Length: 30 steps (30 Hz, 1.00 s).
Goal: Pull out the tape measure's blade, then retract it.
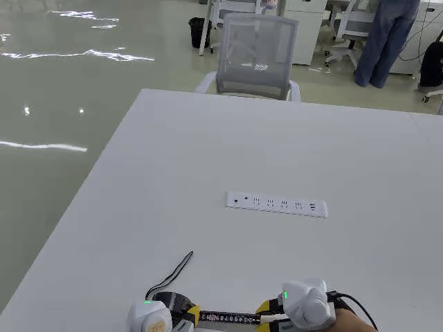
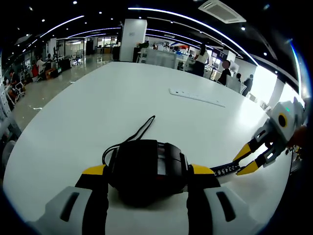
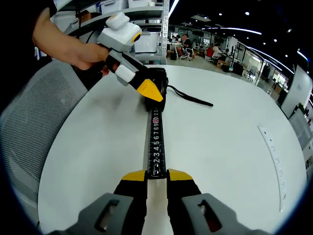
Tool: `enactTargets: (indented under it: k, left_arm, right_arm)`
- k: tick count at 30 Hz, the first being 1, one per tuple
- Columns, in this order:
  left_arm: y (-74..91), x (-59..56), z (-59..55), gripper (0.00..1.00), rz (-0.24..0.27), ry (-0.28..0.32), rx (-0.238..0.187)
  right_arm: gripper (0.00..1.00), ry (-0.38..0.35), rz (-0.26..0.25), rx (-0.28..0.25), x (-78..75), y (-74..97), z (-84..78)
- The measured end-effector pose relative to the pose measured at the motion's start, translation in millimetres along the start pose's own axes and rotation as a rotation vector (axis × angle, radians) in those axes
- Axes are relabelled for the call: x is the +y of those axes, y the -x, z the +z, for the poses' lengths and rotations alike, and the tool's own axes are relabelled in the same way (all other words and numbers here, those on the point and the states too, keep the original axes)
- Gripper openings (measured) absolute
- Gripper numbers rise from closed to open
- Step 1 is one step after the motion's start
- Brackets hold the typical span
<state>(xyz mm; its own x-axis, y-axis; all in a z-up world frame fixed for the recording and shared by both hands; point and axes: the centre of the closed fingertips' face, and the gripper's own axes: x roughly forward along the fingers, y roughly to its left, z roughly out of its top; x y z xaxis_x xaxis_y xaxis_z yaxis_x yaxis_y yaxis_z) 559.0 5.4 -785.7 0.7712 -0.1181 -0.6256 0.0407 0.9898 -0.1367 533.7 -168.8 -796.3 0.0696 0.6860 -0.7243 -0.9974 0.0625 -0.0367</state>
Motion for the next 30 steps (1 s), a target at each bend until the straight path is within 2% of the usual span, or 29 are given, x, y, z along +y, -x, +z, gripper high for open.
enactTargets:
  k: [30]
  left_arm:
    - [0.3,1.3,0.4,0.62,-0.016,0.010,0.005]
  right_arm:
    - [0.13,0.007,0.009,-0.006,0.3,-7.3,9.7]
